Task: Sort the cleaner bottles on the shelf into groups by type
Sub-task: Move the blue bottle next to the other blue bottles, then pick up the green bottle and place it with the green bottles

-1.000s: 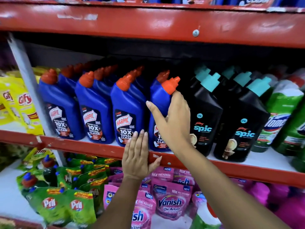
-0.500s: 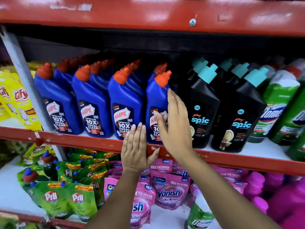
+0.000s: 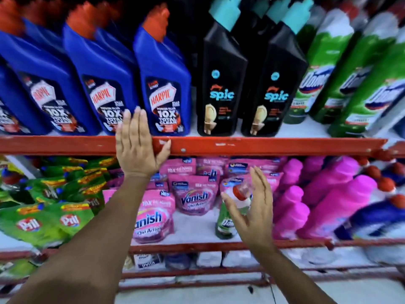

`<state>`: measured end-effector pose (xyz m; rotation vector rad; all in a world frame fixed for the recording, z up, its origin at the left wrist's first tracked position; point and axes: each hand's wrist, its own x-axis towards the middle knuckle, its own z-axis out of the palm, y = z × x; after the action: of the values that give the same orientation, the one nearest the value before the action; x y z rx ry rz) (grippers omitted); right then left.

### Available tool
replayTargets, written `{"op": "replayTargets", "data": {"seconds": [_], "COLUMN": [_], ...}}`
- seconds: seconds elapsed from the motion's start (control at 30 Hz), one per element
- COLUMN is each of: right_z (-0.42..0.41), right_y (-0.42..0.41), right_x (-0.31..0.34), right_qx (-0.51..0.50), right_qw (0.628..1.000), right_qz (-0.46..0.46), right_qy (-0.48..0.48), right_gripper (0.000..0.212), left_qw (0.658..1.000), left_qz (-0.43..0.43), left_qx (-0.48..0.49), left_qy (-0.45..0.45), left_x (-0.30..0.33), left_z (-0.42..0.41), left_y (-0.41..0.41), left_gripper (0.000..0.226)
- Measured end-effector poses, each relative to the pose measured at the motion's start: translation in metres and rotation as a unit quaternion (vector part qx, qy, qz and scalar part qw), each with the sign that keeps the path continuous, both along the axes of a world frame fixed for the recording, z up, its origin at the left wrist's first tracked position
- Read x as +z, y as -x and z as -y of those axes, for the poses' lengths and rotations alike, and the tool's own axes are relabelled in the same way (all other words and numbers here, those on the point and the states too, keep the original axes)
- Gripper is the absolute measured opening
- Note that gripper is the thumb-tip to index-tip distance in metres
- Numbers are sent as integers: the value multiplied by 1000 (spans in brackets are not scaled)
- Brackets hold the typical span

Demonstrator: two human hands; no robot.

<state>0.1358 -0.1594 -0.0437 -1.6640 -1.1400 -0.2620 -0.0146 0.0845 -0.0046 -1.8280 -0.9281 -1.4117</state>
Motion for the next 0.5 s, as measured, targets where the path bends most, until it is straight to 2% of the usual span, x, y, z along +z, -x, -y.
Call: {"op": "replayTargets", "data": {"seconds": [0.07,0.13,0.2,0.27,0.4,0.5], "right_z": [10,14,13,9,2,2], "right_y": [4,10,14,14,8,3], "right_x": [-23,-40,-53,-60,-58,-53], "right_qx": [-34,-58,-67,-57,-67,-88], "right_qw": [995,976,957,949,941,940], "right_qz": [-93,-208,-279,-307,-326,-324], "right_qy": [13,32,51,51,59,60], "right_gripper": [89,101,108,101,70,63], "left_qw": [1000,1000,1000,1000,1000,1000], "left_qz": [-1,1,5,5,4,6], "left_qx": [-6,-8,-9,-13,-8,-14], "left_qy": [4,0,-2,-2,2,3], "left_x": [-1,-1,-1,-1,-1,0], "left_z": [2,3,3,4,4,4], "left_y": [-1,-1,-1,-1,-1,-1], "left_gripper": [74,74,73,73,73,73]}}
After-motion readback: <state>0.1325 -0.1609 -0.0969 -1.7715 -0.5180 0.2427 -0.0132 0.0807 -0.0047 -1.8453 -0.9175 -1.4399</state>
